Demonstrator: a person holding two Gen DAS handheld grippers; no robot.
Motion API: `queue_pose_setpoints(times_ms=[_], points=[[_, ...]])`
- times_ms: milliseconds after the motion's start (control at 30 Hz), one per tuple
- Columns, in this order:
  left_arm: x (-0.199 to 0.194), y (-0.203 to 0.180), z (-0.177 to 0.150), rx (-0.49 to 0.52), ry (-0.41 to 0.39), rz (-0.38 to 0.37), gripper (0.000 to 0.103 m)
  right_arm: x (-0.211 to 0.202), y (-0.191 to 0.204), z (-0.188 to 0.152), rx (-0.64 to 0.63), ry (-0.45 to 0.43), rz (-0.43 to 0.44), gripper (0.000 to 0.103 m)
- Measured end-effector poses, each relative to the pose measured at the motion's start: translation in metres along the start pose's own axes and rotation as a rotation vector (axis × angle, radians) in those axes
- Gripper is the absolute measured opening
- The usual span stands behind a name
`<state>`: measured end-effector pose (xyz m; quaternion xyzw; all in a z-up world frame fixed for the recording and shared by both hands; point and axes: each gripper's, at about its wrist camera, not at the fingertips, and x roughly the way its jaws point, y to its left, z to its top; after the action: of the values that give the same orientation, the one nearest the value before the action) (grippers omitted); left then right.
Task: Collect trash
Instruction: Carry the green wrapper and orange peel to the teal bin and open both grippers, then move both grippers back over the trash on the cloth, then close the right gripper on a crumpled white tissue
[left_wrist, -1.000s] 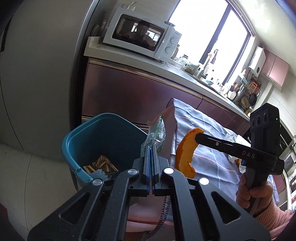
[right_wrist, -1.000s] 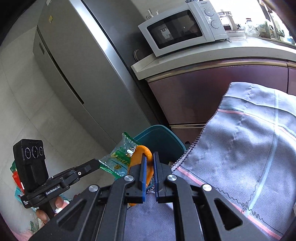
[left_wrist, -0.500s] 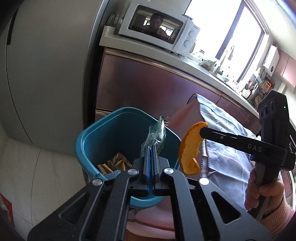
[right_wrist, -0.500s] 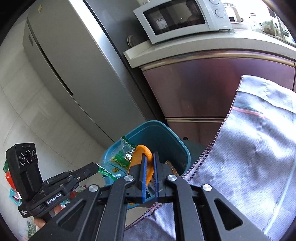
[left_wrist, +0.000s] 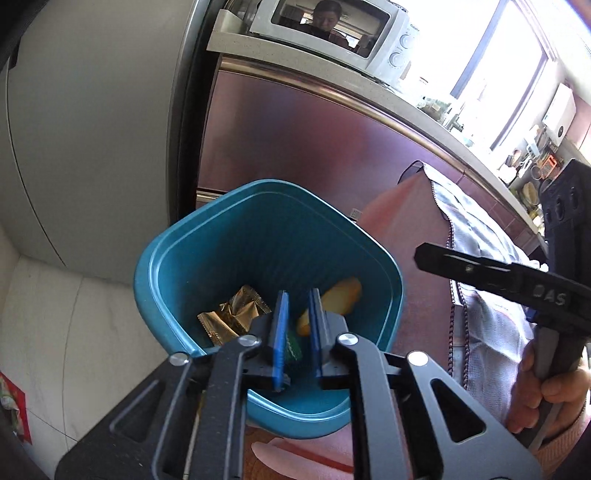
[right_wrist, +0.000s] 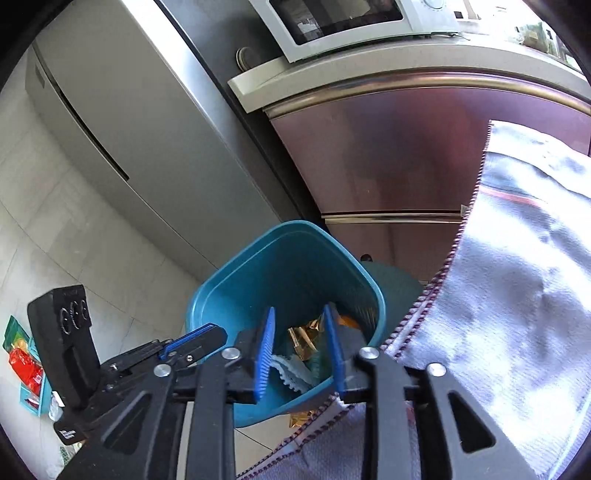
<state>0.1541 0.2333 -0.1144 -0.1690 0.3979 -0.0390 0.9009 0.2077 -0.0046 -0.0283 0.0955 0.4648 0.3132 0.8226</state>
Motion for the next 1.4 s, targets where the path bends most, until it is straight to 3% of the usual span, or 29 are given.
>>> queue_pose_setpoints(times_ms=[67, 167, 300, 433, 533, 733, 800, 933, 1000, 1100, 1233, 1333, 1400], points=[[-0.004, -0.007, -0.002, 0.013, -0.013, -0.008, 0.013, -0.009, -0.002, -0.005, -0.004, -0.009, 0.007, 0.027], [-0.02, -0.02, -0.005, 0.051, -0.056, -0.015, 0.025, -0.034, -0.002, -0.017, -0.034, -0.04, 0.019, 0.027], [-0.045, -0.046, -0.01, 0.114, -0.12, -0.046, 0.039, -0.092, -0.007, -0.046, -0.086, -0.124, -0.038, 0.029], [-0.061, -0.077, -0.022, 0.172, -0.152, -0.11, 0.046, -0.161, -0.024, -0.084, -0.11, -0.257, -0.223, 0.038], [-0.068, -0.107, -0.035, 0.22, -0.156, -0.167, 0.048, -0.204, -0.054, -0.113, -0.032, -0.327, -0.383, 0.039], [-0.068, -0.17, -0.059, 0.307, -0.121, -0.28, 0.05, -0.243, -0.118, -0.142, 0.113, -0.359, -0.582, 0.041], [-0.064, -0.19, -0.067, 0.325, -0.096, -0.299, 0.05, -0.241, -0.131, -0.142, 0.105, -0.349, -0.627, 0.05], [-0.056, -0.217, -0.078, 0.348, -0.062, -0.306, 0.05, -0.226, -0.155, -0.14, 0.118, -0.304, -0.599, 0.049], [-0.051, -0.224, -0.083, 0.354, -0.048, -0.306, 0.05, -0.227, -0.161, -0.142, 0.137, -0.292, -0.548, 0.033], [-0.046, -0.233, -0.085, 0.363, -0.033, -0.303, 0.049, -0.229, -0.156, -0.144, 0.12, -0.289, -0.518, 0.023], [-0.038, -0.248, -0.088, 0.366, -0.005, -0.313, 0.049, -0.243, -0.147, -0.145, 0.088, -0.327, -0.458, 0.02], [-0.035, -0.26, -0.091, 0.37, 0.013, -0.329, 0.048, -0.25, -0.145, -0.145, 0.092, -0.353, -0.328, 0.02], [-0.035, -0.267, -0.093, 0.379, 0.024, -0.337, 0.046, -0.249, -0.139, -0.146, 0.074, -0.352, -0.285, 0.02]])
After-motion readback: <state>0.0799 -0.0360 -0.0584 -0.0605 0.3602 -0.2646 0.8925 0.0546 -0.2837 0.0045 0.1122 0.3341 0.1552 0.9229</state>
